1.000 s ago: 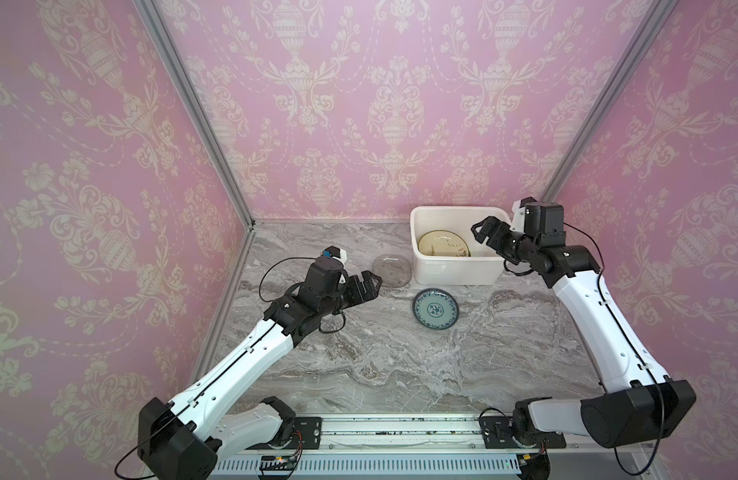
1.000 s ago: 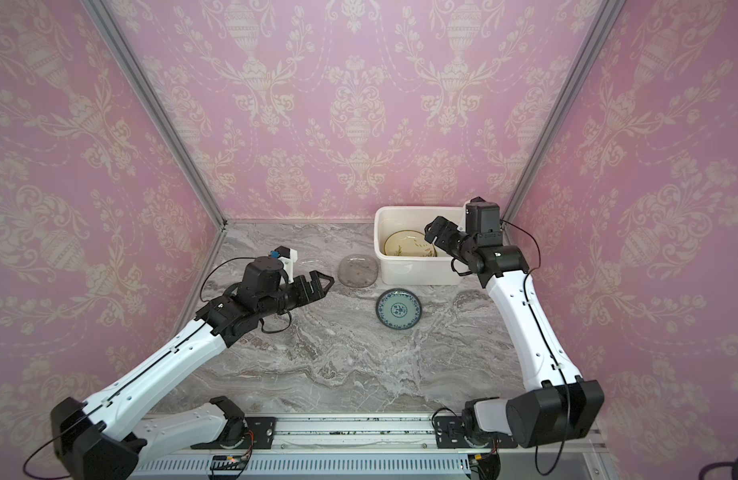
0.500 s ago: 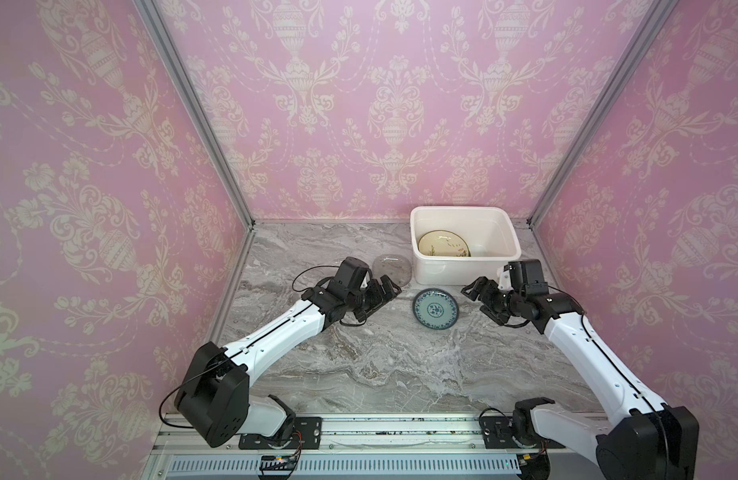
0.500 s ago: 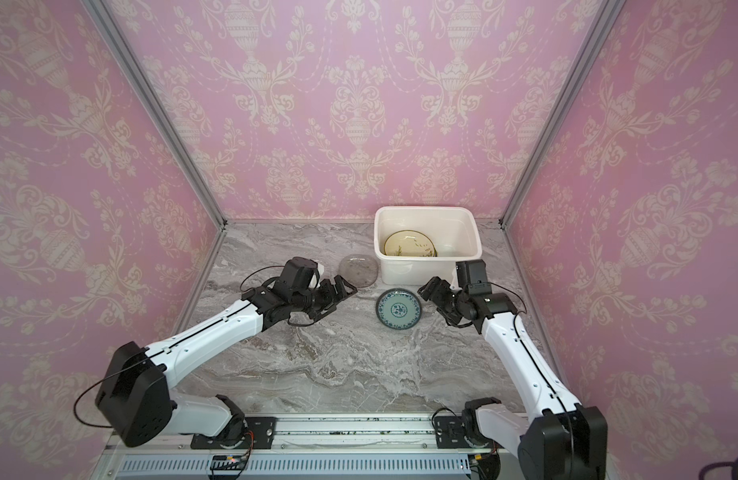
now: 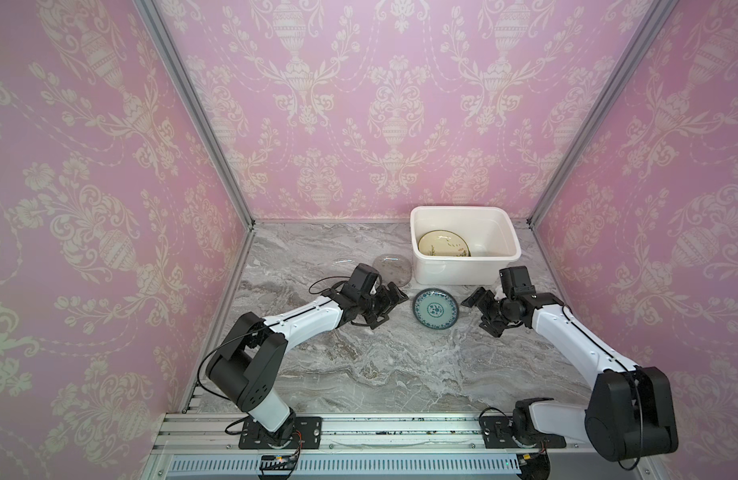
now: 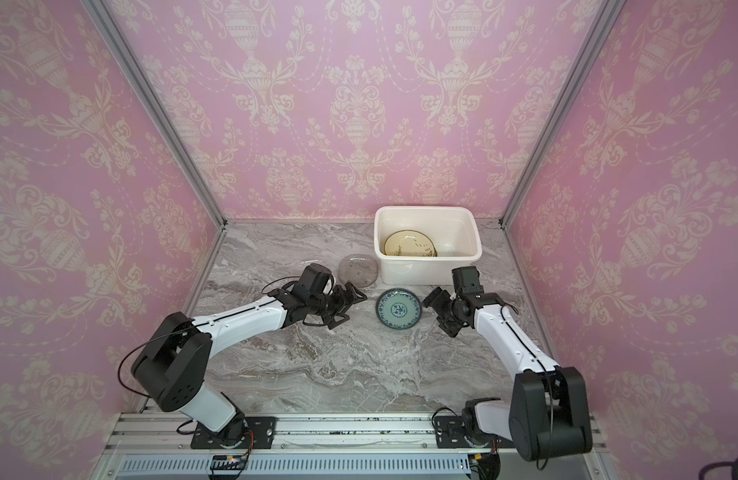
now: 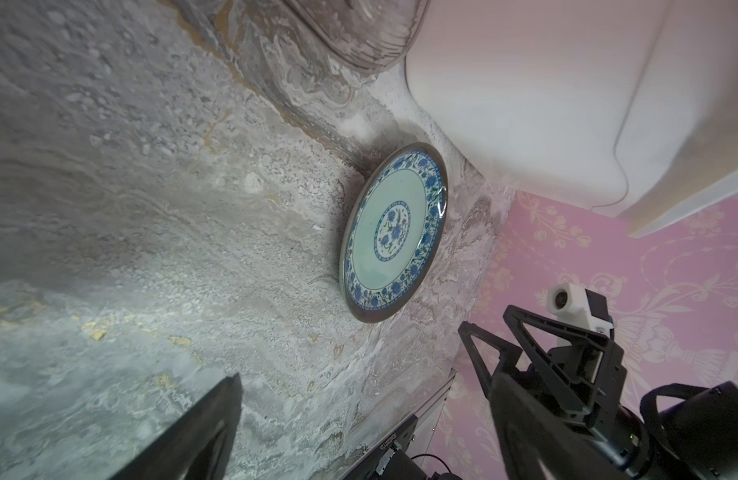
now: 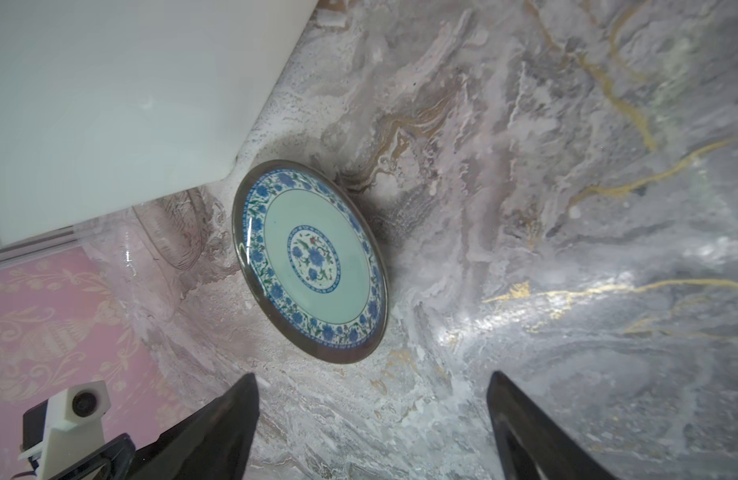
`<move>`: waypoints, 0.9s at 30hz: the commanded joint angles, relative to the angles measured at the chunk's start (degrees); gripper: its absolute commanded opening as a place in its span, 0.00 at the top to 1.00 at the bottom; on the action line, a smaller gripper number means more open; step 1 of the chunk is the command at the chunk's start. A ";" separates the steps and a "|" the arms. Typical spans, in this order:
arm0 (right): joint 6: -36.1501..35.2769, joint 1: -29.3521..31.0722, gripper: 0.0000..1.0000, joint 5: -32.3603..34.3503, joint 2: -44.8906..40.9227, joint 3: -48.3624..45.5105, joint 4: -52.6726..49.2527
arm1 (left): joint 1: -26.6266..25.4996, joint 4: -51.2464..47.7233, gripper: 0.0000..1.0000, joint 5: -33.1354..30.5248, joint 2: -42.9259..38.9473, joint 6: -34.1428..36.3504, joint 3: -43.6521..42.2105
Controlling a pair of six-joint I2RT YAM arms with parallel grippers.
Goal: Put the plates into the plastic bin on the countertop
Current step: 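Move both grippers toward the blue-and-white floral plate on the table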
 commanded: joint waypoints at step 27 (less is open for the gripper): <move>12.29 -2.76 0.15 -0.47 18.75 3.20 14.02 | -0.50 25.29 0.09 2.37 14.65 -14.55 -0.14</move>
